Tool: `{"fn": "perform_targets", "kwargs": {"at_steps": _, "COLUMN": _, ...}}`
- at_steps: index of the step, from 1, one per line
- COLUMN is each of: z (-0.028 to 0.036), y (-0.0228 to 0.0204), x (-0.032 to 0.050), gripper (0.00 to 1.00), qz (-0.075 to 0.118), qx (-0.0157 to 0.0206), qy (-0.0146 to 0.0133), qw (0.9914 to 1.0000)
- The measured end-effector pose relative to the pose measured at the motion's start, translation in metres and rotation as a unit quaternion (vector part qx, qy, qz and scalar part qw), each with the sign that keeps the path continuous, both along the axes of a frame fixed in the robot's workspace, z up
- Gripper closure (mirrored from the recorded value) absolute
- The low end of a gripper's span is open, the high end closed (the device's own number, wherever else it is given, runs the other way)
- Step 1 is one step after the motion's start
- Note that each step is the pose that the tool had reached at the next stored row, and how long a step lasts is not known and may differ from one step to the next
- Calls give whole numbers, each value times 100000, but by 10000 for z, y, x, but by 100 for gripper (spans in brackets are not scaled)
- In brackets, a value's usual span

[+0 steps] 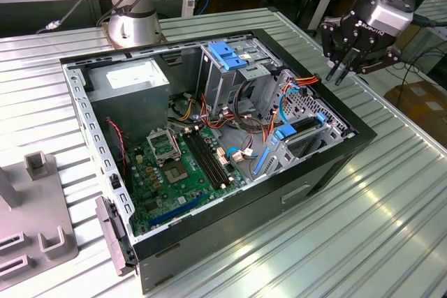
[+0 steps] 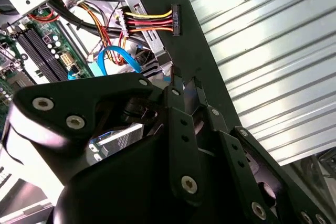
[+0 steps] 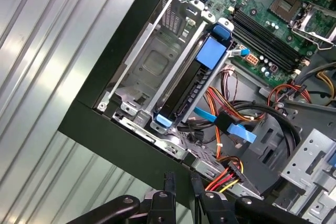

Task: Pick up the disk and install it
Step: 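Insert the first disk wire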

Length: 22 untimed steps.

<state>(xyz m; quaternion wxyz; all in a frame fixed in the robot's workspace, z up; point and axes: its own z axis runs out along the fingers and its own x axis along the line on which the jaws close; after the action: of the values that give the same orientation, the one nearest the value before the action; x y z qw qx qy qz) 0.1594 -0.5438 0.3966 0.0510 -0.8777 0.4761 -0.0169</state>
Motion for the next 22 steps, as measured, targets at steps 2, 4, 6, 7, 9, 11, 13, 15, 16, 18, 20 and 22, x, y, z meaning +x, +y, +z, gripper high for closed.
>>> {"fn": "perform_targets", "kwargs": {"at_steps": 2, "z": -6, "y": 16, "x": 5, "gripper": 75, "qz": 485, "qx": -136, "qy": -6, "qw": 99999}}
{"fn": "perform_targets", "kwargs": {"at_steps": 4, "z": -7, "y": 46, "x": 11, "gripper": 75, "qz": 685, "qx": -282, "qy": -6, "qw": 99997}}
{"fn": "perform_targets", "kwargs": {"at_steps": 6, "z": -11, "y": 82, "x": 22, "gripper": 75, "qz": 904, "qx": -336, "qy": -5, "qw": 99995}}
{"fn": "perform_targets", "kwargs": {"at_steps": 7, "z": -14, "y": 95, "x": 26, "gripper": 75, "qz": 1028, "qx": -350, "qy": -6, "qw": 99994}}
{"fn": "perform_targets", "kwargs": {"at_steps": 9, "z": -21, "y": 124, "x": 35, "gripper": 75, "qz": 1380, "qx": -388, "qy": -10, "qw": 99990}}
{"fn": "perform_targets", "kwargs": {"at_steps": 11, "z": -31, "y": 140, "x": 40, "gripper": 75, "qz": 1975, "qx": -422, "qy": -60, "qw": 99980}}
{"fn": "perform_targets", "kwargs": {"at_steps": 13, "z": -46, "y": 152, "x": 48, "gripper": 75, "qz": 3017, "qx": -564, "qy": -267, "qw": 99953}}
{"fn": "perform_targets", "kwargs": {"at_steps": 15, "z": -56, "y": 156, "x": 52, "gripper": 75, "qz": 3766, "qx": -689, "qy": -453, "qw": 99926}}
{"fn": "perform_targets", "kwargs": {"at_steps": 16, "z": -61, "y": 159, "x": 54, "gripper": 75, "qz": 4236, "qx": -773, "qy": -568, "qw": 99906}}
{"fn": "perform_targets", "kwargs": {"at_steps": 18, "z": -71, "y": 163, "x": 58, "gripper": 75, "qz": 5034, "qx": -900, "qy": -759, "qw": 99866}}
{"fn": "perform_targets", "kwargs": {"at_steps": 20, "z": -81, "y": 165, "x": 60, "gripper": 75, "qz": 6497, "qx": -1008, "qy": -930, "qw": 99779}}
{"fn": "perform_targets", "kwargs": {"at_steps": 22, "z": -90, "y": 164, "x": 60, "gripper": 75, "qz": 8125, "qx": -1053, "qy": -1021, "qw": 99659}}
